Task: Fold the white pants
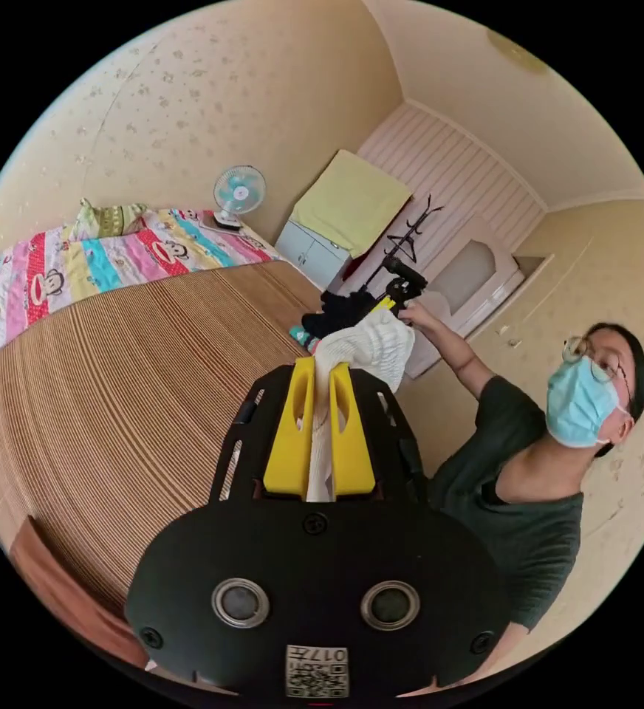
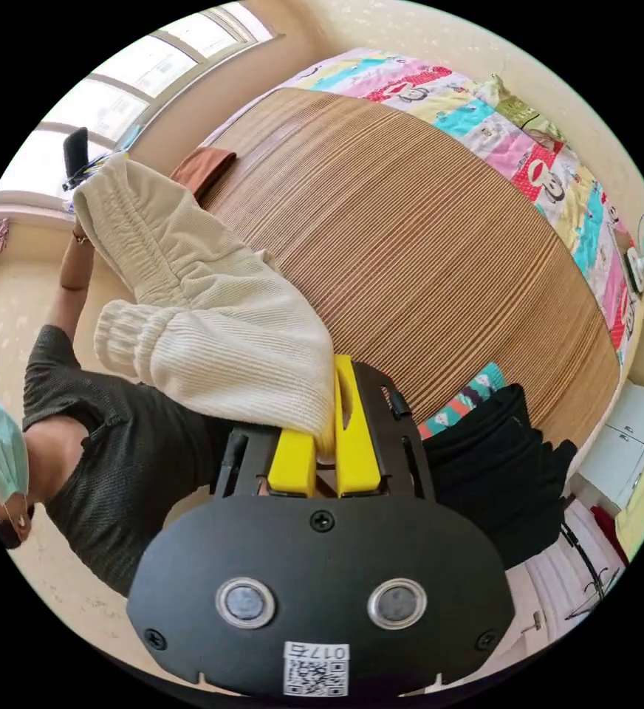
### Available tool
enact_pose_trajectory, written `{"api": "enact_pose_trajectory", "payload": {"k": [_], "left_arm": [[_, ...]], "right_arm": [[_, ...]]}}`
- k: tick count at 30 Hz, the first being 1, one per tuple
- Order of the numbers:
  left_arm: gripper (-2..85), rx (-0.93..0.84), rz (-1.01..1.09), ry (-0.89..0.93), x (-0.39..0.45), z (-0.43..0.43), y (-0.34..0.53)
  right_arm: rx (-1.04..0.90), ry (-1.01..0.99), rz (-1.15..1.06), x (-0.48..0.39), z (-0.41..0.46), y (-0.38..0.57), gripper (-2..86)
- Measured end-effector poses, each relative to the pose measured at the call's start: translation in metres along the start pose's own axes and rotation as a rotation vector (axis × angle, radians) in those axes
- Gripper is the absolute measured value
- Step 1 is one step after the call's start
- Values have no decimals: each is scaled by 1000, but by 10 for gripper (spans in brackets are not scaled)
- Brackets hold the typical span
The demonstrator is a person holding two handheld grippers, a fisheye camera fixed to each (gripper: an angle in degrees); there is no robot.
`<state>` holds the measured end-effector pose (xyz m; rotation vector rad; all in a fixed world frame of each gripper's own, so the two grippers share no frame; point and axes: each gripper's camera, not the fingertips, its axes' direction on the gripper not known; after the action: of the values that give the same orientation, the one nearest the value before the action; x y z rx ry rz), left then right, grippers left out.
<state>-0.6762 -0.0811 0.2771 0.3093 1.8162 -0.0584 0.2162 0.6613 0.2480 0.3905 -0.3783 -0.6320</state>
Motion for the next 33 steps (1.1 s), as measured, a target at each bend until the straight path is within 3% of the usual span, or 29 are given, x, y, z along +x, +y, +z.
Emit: {"api": "enact_pose_trajectory", "payload": {"k": [1,3,4,6,8,10,12,13,15,19,21,24,27,28,30,32,33], "left_arm": [[43,109,-14,-50,-23,-25,-60],[55,281,-69,-249,-54,-63,-136],[66,377,-115,-421,-66,-84,-163],[116,469,-257,-556,-88,-96,-172],[134,480,-370,-437,-120,-88,-167],[133,306,-285,-182,-159,-41,-153],[137,67,-269,-173,-182,18,-125],[152,-100,-277,-236,-195,59,-98],[179,-266,-288,-321,-209,111,-49],[201,-473,-380,-156,-229,209,64],[191,-528,-412,-159,-229,240,97],[119,-526,-423,-221,-219,260,123],[57,-507,-368,-207,-207,229,116],[52,-405,-353,-134,-201,195,113],[51,-184,-310,0,-189,129,118],[53,-28,-313,-42,-180,65,142],[55,34,-354,-128,-176,31,169]], "right_arm": [[63,52,39,17,-25,-18,65],[480,92,279,86,-141,-59,105],[593,96,338,98,-166,-58,132],[896,97,539,120,-208,-37,176],[850,2,515,133,-198,-49,175],[698,-68,395,142,-163,-69,176],[576,-88,292,148,-88,-75,165],[532,-87,270,149,-65,-76,161],[354,-162,214,155,33,-72,157],[249,-359,198,161,167,-54,160],[211,-414,262,165,238,-46,162],[208,-582,323,170,301,-37,86],[269,-670,303,180,300,-18,46],[330,-711,276,184,291,-8,41],[656,-888,219,208,251,54,32],[831,-849,315,229,235,111,34],[859,-731,432,241,232,146,38]]}}
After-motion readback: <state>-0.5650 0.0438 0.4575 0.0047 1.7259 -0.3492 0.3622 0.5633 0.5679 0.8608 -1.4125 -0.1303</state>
